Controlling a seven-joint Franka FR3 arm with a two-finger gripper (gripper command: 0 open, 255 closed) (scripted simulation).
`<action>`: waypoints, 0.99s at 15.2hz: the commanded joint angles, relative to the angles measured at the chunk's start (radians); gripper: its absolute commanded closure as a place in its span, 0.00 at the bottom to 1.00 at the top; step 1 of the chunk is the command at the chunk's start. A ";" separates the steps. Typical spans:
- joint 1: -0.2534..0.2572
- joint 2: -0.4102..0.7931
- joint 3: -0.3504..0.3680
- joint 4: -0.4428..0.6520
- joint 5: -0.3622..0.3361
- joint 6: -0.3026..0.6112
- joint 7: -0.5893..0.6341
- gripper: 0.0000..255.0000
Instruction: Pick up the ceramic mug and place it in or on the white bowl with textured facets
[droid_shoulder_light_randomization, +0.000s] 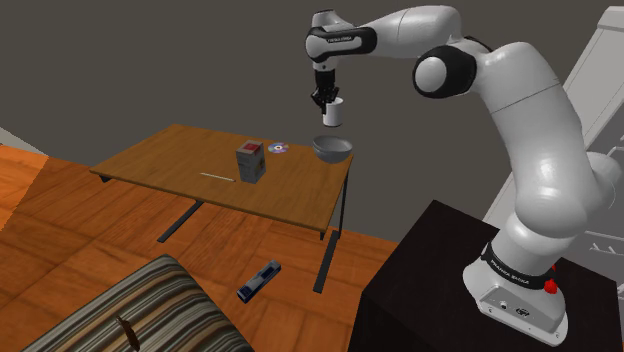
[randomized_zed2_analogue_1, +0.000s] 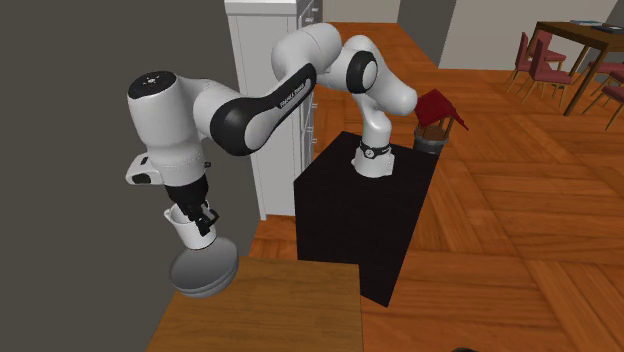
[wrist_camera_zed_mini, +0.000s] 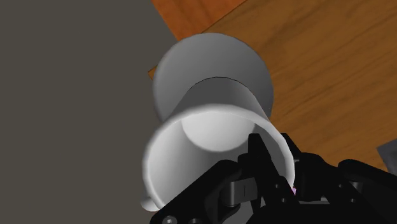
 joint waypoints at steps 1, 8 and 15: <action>-0.016 0.097 -0.006 0.165 0.002 -0.066 -0.031 1.00; -0.020 0.079 -0.005 0.039 0.000 0.042 -0.023 1.00; -0.022 0.089 -0.005 -0.038 -0.002 0.128 -0.016 1.00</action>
